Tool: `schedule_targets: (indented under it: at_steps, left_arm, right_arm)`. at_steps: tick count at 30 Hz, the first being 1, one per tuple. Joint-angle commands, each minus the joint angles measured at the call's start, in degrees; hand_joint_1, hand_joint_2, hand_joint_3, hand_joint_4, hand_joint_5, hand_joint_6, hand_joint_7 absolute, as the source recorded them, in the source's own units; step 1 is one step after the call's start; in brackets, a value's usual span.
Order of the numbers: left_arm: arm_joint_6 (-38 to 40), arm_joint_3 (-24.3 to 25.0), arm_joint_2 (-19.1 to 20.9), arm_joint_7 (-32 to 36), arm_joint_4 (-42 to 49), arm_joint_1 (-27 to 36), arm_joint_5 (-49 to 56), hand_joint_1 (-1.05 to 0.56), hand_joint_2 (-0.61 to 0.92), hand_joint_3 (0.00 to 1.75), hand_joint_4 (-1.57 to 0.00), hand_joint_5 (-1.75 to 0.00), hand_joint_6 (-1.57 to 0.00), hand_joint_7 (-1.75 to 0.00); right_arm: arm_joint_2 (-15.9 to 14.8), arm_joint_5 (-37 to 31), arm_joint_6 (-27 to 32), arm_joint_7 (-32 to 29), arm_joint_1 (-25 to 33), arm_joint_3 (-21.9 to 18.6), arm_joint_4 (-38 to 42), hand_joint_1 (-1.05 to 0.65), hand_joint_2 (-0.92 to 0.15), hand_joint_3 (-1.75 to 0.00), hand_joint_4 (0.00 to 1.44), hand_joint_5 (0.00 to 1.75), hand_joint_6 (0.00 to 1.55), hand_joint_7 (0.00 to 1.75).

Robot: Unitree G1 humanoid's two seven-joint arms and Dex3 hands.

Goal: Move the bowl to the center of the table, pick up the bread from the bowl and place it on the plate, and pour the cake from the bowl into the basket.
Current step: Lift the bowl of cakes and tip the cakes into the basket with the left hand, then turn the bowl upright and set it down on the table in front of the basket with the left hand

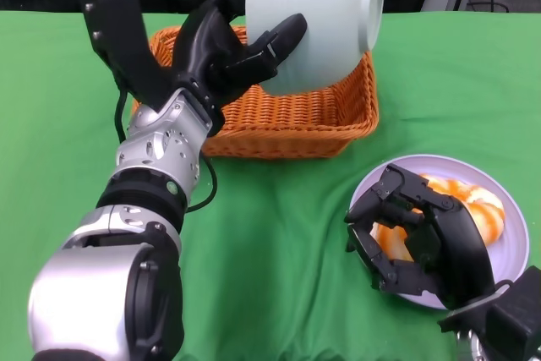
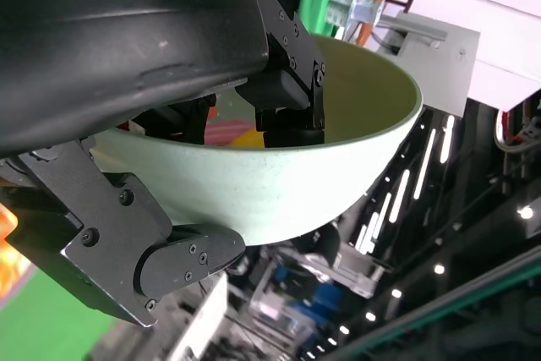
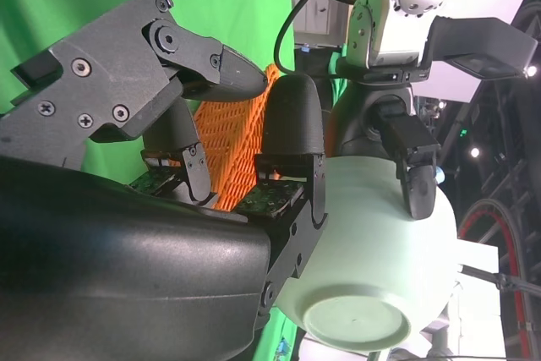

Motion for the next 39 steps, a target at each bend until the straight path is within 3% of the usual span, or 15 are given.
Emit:
schedule_targets:
  at_steps: [1, 8, 20, 32, 35, 39]
  left_arm:
    - [2.81, 2.21, 0.32, -2.00, -0.63, -2.82, -2.99, -0.07, 0.68, 1.08, -0.71, -1.73, -0.75, -1.50]
    - [10.45, 5.87, 1.02, -3.67, 0.09, -3.45, -7.00, -0.14, 0.81, 0.94, -0.64, -1.75, -0.66, -1.55]
    - [20.36, 12.77, 2.93, -4.44, 2.70, -4.60, -13.29, -0.12, 0.66, 0.95, -0.67, -1.75, -0.64, -1.62]
    - [24.59, 17.17, 3.66, -5.97, 4.02, -4.56, -16.91, -0.17, 0.69, 0.84, -0.67, -1.75, -0.60, -1.75]
    - [25.22, 18.40, 3.64, -5.75, 4.17, -4.46, -17.93, -0.22, 0.88, 0.50, -0.64, -1.75, -0.55, -1.75]
    - [25.85, 19.11, 3.63, -5.81, 4.30, -4.42, -18.48, -0.21, 0.92, 0.44, -0.63, -1.75, -0.53, -1.75]
  right_arm:
    - [-0.05, 0.34, -0.98, -0.09, -0.13, -0.15, 0.49, -0.21, -0.50, -0.97, 0.71, 1.61, 0.64, 1.37]
    - [-0.14, 0.29, -1.30, -0.05, -0.40, -0.17, 1.06, -0.22, -0.51, -0.96, 0.71, 1.60, 0.64, 1.38]
    - [0.29, 1.38, -2.34, 1.03, -1.05, -0.35, 2.83, -0.22, -0.53, -0.91, 0.71, 1.60, 0.64, 1.36]
    - [0.39, 1.15, -2.85, 1.15, -1.25, -0.36, 3.43, -0.21, -0.56, -0.87, 0.72, 1.59, 0.65, 1.36]
    - [0.38, 1.40, -2.73, 1.48, -1.29, -0.34, 3.53, -0.21, -0.57, -0.87, 0.72, 1.59, 0.64, 1.36]
    - [0.53, 1.66, -2.82, 1.67, -1.22, -0.34, 3.53, -0.21, -0.57, -0.85, 0.72, 1.59, 0.64, 1.36]
